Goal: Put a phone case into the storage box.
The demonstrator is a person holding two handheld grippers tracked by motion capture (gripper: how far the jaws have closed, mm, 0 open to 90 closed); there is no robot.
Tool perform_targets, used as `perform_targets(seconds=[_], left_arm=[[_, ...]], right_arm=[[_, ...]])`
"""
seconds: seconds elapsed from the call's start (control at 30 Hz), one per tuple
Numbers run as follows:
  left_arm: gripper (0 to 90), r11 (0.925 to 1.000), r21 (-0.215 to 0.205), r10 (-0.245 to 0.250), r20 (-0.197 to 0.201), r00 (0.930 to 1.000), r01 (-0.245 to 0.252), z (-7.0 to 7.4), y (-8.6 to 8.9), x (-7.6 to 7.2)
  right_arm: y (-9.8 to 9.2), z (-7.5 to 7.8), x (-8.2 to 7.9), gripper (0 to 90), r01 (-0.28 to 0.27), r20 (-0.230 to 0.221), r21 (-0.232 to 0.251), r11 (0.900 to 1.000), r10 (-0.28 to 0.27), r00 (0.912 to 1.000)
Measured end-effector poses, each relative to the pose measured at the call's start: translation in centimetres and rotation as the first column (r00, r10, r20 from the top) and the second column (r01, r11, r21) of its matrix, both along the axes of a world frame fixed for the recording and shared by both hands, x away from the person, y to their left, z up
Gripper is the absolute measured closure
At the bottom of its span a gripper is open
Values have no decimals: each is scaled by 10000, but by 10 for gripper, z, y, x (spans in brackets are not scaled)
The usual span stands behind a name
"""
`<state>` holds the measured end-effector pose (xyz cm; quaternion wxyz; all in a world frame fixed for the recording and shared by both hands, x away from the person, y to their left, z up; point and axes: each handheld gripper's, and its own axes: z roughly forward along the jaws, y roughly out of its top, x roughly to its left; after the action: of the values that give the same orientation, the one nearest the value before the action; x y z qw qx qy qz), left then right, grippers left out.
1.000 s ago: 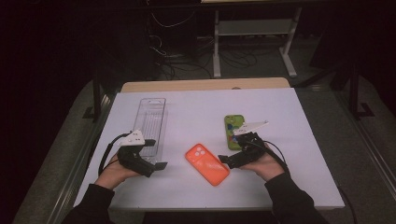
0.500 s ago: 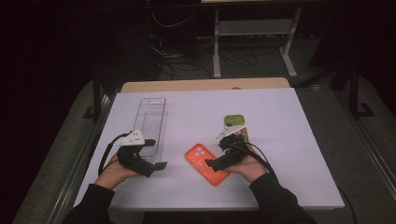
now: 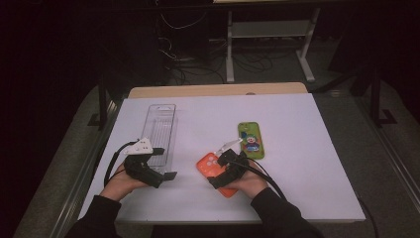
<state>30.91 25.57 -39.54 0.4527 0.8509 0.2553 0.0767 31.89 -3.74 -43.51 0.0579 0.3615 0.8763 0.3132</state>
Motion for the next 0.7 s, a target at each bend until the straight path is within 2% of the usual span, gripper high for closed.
perform_targets(seconds=[0.47,0.7], left_arm=[[0,10000,-28,17,-8,10000,-17,0,0,0],[0,10000,-29,18,-7,10000,-18,0,0,0]], right_arm=[[7,-8,-3,47,-74,175,-485,9988,83,9998],[10,-9,-7,105,-4,546,-893,9960,53,9985]])
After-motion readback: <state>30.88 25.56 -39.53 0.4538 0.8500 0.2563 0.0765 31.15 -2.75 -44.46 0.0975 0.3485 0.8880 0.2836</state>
